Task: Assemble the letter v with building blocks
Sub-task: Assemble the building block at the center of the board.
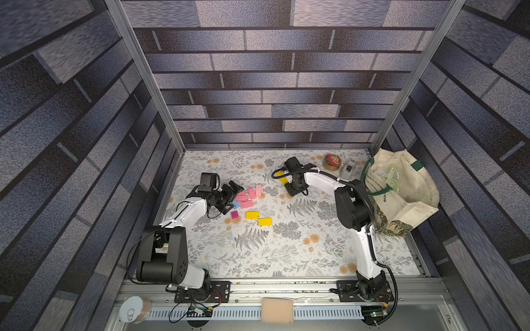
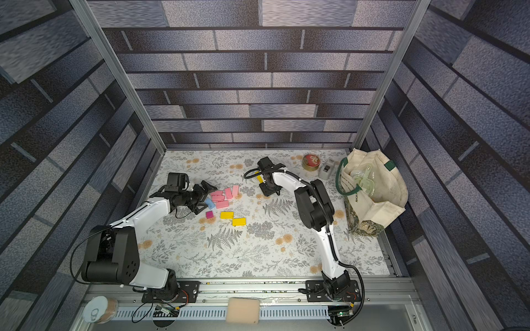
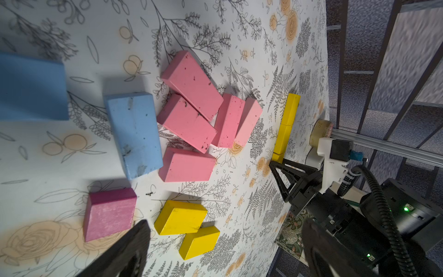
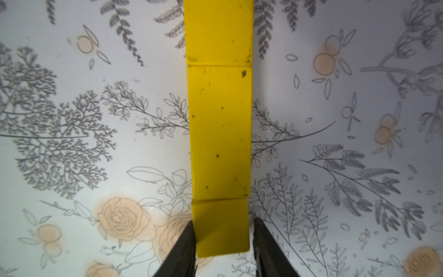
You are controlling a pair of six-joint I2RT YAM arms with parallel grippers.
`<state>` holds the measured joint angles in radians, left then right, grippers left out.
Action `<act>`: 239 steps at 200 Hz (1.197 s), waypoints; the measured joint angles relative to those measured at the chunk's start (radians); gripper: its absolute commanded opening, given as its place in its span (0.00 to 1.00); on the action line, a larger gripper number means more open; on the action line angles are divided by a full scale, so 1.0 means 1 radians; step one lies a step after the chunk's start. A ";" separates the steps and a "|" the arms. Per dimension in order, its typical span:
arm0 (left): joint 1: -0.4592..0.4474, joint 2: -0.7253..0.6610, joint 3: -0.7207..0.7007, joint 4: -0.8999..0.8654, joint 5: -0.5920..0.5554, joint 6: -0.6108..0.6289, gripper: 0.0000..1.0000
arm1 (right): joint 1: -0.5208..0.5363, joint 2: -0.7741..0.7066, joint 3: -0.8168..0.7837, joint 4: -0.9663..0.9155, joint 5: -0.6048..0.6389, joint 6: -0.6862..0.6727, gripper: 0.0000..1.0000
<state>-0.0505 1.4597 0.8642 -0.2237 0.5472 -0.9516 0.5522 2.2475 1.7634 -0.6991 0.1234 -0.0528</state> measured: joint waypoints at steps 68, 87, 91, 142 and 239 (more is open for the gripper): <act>0.000 0.000 0.000 0.000 0.000 0.000 1.00 | 0.000 0.000 0.000 0.000 0.000 0.000 0.38; 0.000 0.000 0.000 0.000 0.000 0.000 1.00 | 0.000 0.000 0.000 0.000 -0.001 0.000 0.38; 0.000 0.000 0.000 0.000 0.000 0.000 1.00 | 0.001 0.000 0.000 0.000 -0.001 0.000 0.37; 0.000 0.000 0.000 0.000 0.000 0.000 1.00 | 0.002 0.001 0.000 0.000 0.000 0.000 0.37; 0.000 0.000 0.000 0.000 0.000 0.000 1.00 | 0.002 0.010 0.014 0.000 0.004 0.000 0.37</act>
<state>-0.0505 1.4597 0.8642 -0.2237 0.5472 -0.9512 0.5545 2.2578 1.7775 -0.6994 0.1272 -0.0525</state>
